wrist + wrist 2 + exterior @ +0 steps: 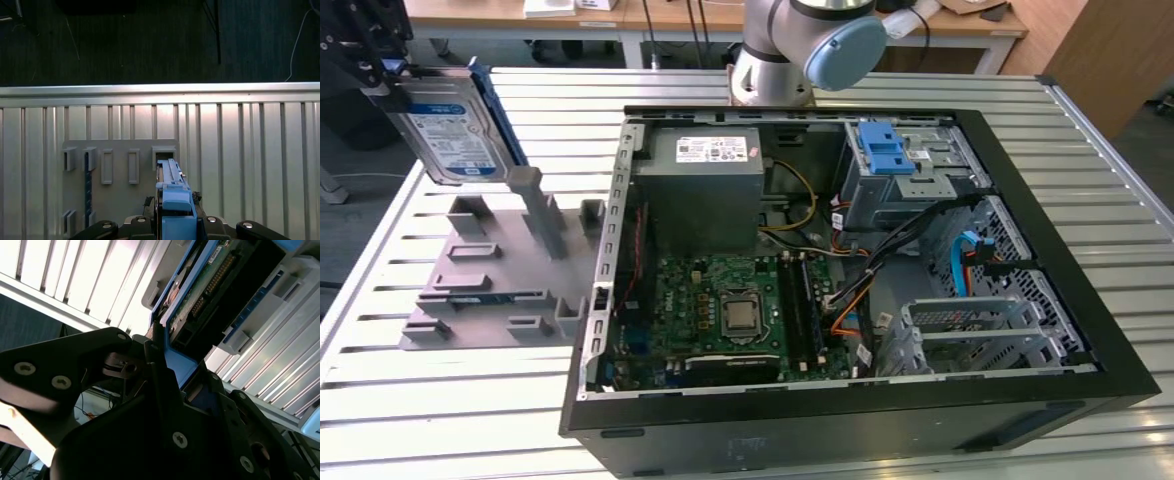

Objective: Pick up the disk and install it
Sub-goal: 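Pick up the disk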

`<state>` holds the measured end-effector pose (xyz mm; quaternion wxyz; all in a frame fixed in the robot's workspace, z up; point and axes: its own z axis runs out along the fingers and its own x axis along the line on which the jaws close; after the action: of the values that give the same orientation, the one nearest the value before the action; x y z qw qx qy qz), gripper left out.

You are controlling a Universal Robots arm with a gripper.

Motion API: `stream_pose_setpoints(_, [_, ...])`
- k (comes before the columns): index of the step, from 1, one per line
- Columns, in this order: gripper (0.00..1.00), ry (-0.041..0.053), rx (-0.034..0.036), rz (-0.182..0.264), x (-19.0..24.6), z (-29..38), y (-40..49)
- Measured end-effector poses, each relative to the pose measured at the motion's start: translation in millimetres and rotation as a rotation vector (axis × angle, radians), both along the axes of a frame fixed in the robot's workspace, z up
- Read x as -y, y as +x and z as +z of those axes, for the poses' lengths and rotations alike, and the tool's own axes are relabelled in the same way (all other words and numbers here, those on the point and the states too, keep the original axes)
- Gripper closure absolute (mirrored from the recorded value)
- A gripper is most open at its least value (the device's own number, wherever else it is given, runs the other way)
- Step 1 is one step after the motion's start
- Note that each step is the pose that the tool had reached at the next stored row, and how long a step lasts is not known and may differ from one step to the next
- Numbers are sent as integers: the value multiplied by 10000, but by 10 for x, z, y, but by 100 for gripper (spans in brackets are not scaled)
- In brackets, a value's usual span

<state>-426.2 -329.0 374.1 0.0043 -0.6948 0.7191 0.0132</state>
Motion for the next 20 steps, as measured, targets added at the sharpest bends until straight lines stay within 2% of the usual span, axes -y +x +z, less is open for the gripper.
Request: stream_pose_setpoints(20, [64, 0, 0, -1, -1, 175, 0])
